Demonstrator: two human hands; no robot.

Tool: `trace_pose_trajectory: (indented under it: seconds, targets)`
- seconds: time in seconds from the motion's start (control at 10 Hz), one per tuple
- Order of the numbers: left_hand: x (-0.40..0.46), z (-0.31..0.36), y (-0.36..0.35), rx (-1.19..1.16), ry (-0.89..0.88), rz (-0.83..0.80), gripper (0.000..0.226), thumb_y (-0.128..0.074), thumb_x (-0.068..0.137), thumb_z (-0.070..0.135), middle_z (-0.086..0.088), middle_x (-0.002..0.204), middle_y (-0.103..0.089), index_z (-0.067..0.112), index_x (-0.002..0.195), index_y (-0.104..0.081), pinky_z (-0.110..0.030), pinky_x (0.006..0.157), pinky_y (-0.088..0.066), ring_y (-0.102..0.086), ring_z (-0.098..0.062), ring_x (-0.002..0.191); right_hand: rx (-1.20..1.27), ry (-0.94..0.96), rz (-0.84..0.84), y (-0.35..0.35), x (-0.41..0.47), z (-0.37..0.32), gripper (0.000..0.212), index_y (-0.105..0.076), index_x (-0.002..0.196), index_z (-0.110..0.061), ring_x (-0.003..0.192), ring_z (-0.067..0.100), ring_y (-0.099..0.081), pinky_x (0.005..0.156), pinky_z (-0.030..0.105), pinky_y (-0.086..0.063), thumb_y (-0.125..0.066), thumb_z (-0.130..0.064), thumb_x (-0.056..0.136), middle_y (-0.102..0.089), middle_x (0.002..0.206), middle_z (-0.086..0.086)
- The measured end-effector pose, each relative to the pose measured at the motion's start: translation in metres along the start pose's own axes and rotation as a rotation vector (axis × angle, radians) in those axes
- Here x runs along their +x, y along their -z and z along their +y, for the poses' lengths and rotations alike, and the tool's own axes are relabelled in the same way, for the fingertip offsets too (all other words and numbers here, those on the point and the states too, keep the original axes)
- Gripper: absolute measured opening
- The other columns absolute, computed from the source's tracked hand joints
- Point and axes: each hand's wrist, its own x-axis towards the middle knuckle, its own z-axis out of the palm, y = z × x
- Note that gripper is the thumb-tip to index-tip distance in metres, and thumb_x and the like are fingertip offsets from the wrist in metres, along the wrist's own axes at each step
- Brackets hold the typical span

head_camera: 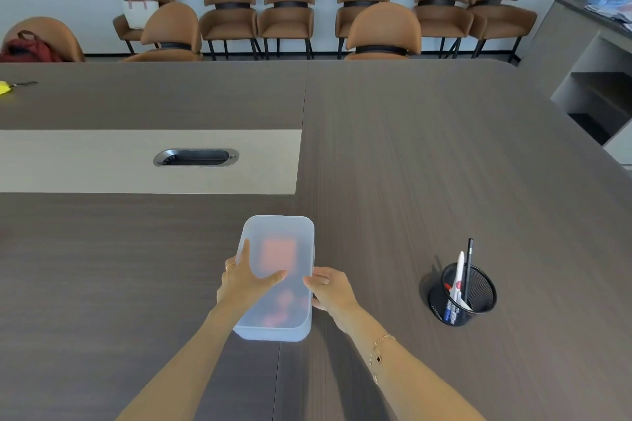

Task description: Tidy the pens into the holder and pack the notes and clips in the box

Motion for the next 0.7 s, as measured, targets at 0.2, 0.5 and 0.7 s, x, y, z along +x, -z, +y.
trace_pose_trajectory:
  seconds: [0.2, 0.5, 0.7]
  targets:
    - [0.001, -0.0006, -0.0028, 0.003, -0.002, 0.017, 0.113, -0.067, 0.063, 0.069, -0.008, 0.152, -0.025, 0.04, 0.148, 0.0, -0.054, 0.102, -0.039, -0.039, -0.036, 0.134, 0.009, -0.049, 0.026, -0.0029, 0.0086, 0.0017, 0.031, -0.065, 0.114, -0.01, 0.104, 0.026, -0.067, 0.091, 0.042, -0.056, -0.063, -0.012, 0.083, -0.069, 0.115, 0.008]
    - [0.0004, -0.0009, -0.003, 0.007, 0.007, 0.022, 0.112, -0.066, 0.063, 0.07, -0.007, 0.152, -0.024, 0.042, 0.148, 0.001, -0.053, 0.103, -0.039, -0.037, -0.035, 0.135, -0.018, -0.03, 0.028, -0.004, 0.0105, 0.005, 0.03, -0.064, 0.115, -0.012, 0.104, 0.026, -0.067, 0.09, 0.041, -0.057, -0.059, -0.014, 0.085, -0.07, 0.112, 0.007]
    - [0.0001, 0.0014, -0.0022, -0.032, 0.006, 0.051, 0.114, -0.068, 0.061, 0.069, -0.009, 0.156, -0.017, 0.039, 0.148, 0.0, -0.055, 0.111, -0.032, -0.025, -0.035, 0.142, -0.039, -0.019, 0.031, 0.0011, 0.0026, -0.0028, 0.034, -0.061, 0.118, -0.007, 0.107, 0.026, -0.064, 0.096, 0.041, -0.054, -0.061, -0.013, 0.085, -0.068, 0.111, 0.008]
